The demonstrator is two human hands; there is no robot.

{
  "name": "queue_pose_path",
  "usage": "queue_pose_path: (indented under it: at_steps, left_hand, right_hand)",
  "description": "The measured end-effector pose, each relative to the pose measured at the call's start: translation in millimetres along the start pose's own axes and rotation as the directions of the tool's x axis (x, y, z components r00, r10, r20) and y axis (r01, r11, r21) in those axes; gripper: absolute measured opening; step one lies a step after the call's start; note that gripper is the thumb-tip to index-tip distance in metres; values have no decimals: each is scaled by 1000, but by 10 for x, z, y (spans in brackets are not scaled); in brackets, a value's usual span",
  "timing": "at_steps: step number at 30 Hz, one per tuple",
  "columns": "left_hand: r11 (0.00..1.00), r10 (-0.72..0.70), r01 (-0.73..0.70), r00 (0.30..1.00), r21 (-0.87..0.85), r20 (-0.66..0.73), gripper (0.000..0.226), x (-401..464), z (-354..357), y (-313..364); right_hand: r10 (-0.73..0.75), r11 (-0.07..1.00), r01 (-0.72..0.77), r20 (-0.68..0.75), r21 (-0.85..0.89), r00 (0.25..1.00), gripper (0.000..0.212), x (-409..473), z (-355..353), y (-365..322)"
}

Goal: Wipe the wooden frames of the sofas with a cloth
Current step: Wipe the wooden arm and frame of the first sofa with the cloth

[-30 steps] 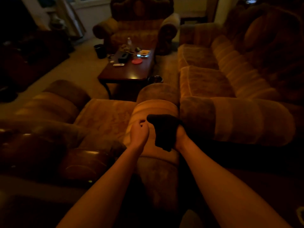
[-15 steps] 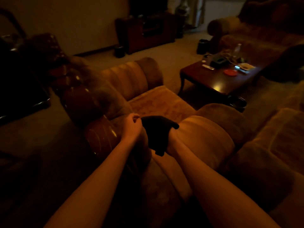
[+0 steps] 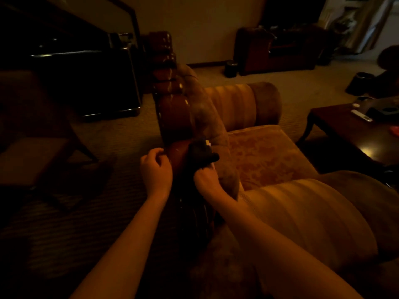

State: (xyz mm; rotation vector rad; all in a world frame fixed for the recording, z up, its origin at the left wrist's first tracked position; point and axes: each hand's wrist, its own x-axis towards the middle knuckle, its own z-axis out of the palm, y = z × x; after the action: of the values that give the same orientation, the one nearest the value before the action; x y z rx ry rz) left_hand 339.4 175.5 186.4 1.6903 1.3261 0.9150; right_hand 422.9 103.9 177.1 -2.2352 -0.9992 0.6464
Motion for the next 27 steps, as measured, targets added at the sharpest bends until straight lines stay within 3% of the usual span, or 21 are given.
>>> queue_pose_path:
  at_steps: [2, 5, 6, 12, 15, 18, 20, 23, 27]
  left_hand:
    - [998, -20, 19, 1000, -58, -9, 29, 77, 51, -181]
    - [992, -22, 23, 1000, -125, 9, 30, 88, 156, -311]
    - [988, -8, 9, 1000, -157, 11, 29, 97, 208, -342]
    - [945, 15, -20, 1000, -326, -18, 38, 109, 334, -617]
    - [923, 46, -46, 999, -383, -8, 26, 46, 338, -796]
    - [905, 58, -62, 998, -420, -22, 28, -5, 319, -956]
    - [892, 47, -48, 999, -450, -13, 29, -46, 307, -1000]
    - [880, 66, -51, 998, -473, 15, 28, -97, 304, -1060]
    - [828, -25, 12, 1000, -560, -17, 30, -19, 213, -1067]
  right_hand:
    - [-84, 996, 83, -182, -12, 980, 53, 35, 121, -44]
    - [-173, 945, 91, -244, -313, 954, 56, 227, 280, -68]
    - [-184, 938, 85, -275, -336, 944, 54, 275, 275, -71]
    - [-214, 962, 124, -389, -242, 896, 45, 337, 320, 23]
    - [-241, 968, 166, -504, -189, 830, 46, 192, 449, 213]
    - [-331, 936, 174, -599, -306, 729, 54, -109, 831, 431]
    - [-363, 909, 130, -600, -396, 713, 59, -271, 1025, 450]
    - [-347, 883, 107, -482, -456, 804, 68, -266, 1075, 370]
    - [-434, 800, 113, -438, -590, 787, 58, -61, 950, 89]
